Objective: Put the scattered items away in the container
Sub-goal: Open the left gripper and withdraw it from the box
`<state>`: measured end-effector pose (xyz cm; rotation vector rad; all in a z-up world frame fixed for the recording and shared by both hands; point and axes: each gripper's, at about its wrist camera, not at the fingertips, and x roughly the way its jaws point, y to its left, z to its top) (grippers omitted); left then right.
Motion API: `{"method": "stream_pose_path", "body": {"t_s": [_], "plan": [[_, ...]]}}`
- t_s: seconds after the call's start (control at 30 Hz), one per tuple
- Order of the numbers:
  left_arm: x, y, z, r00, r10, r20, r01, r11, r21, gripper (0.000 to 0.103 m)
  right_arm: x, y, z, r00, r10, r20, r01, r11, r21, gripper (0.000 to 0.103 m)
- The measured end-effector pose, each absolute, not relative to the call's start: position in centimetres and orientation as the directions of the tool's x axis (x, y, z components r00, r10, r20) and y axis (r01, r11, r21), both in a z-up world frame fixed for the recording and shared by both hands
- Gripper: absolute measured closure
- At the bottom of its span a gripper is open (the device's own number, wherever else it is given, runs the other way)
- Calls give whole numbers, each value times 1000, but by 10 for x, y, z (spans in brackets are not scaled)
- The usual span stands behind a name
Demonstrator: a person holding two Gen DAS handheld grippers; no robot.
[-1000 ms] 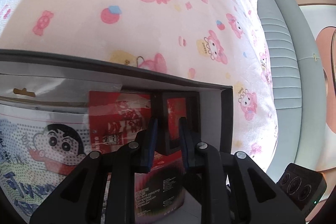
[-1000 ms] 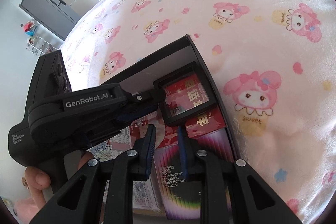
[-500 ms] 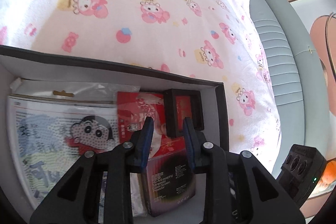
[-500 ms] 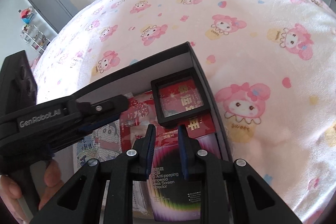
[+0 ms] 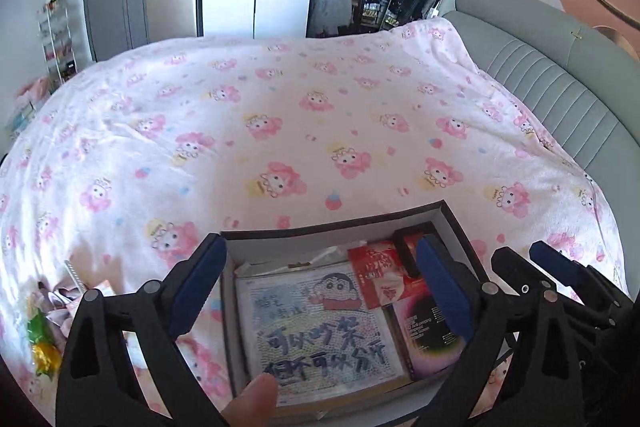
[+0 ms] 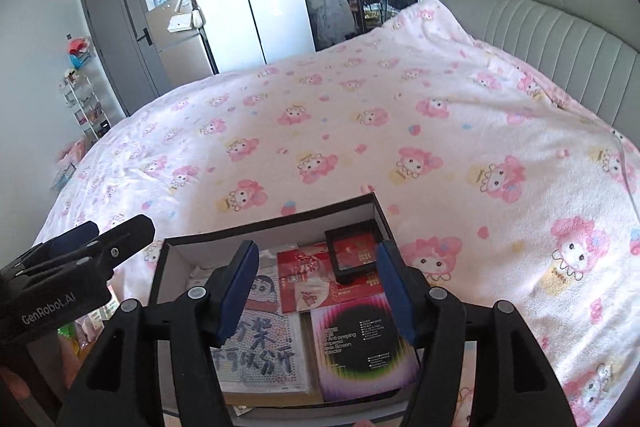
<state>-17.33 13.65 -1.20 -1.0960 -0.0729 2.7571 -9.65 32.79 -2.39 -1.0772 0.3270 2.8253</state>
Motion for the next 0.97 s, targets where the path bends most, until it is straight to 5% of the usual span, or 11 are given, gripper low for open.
{"method": "stream_pose_path", "body": {"t_s": [0.3, 0.97], "plan": [[-95, 88, 38, -792, 62, -607, -75, -997, -3, 0, -44, 266, 26, -781, 6, -625, -88, -991, 100, 38], [17, 42, 33, -801, -42, -597, 24, -999, 37, 0, 38, 202, 23, -781, -41, -623, -9, -997, 78, 38]]}}
